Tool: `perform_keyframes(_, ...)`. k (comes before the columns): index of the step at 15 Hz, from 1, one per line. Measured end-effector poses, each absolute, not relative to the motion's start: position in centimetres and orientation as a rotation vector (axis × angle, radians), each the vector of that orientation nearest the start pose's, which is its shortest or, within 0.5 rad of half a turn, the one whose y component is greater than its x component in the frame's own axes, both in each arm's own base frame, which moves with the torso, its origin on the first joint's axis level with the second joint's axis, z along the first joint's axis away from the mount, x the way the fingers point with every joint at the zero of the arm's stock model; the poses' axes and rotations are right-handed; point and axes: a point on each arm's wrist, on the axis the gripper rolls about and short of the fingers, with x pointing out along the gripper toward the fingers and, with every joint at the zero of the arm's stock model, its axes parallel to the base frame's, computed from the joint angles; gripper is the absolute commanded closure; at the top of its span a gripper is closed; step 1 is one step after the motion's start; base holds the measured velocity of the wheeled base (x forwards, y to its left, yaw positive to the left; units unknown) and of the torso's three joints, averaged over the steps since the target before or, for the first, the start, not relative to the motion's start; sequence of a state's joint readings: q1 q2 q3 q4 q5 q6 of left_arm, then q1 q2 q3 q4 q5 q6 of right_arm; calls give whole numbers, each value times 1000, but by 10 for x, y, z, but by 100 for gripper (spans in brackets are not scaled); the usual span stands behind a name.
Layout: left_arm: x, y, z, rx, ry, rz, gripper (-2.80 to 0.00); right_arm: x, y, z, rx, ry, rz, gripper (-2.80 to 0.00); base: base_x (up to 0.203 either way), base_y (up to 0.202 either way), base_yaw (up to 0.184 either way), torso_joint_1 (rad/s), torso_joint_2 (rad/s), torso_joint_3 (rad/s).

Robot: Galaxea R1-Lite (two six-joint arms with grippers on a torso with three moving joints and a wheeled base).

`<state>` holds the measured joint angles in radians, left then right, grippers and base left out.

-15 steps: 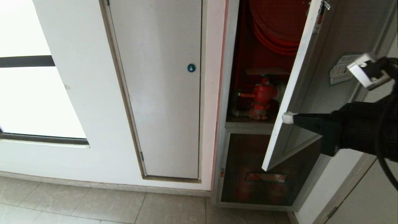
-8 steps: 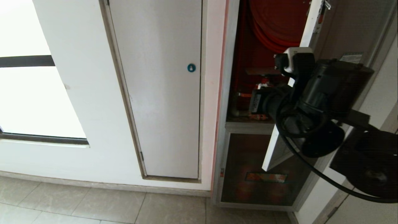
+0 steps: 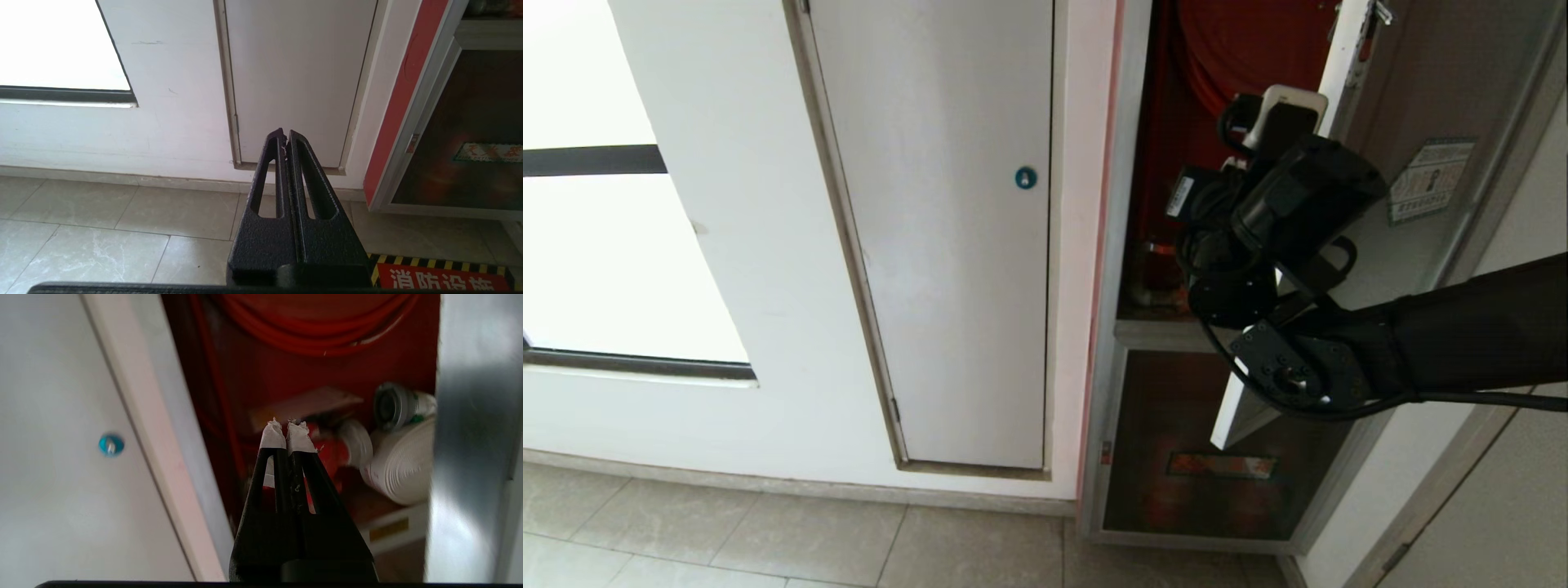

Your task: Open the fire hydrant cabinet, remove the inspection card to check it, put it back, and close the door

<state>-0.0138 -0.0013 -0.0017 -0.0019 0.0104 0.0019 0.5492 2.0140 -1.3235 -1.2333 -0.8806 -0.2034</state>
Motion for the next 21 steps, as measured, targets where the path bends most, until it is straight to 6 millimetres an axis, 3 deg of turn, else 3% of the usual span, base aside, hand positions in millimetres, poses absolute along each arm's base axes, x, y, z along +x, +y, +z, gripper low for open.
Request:
perform_keyframes(3,-23,1,76,2,-5,-3,0,359,184,264,161,-397,-384,0,0,0,0,0,0,0)
perform_keyframes(7,-23,1,76,1,-5,-3,0,360,179,269,171,-409,-400,0,0,0,0,0,0,0)
perform_keyframes(15,-23,1,76,2,-5,-3,0,339,167,285,189,-422,-417,0,0,0,0,0,0,0)
perform_keyframes(21,-23,1,76,2,-5,-3,0,323,139,296,188,-433,-466,0,0,0,0,0,0,0)
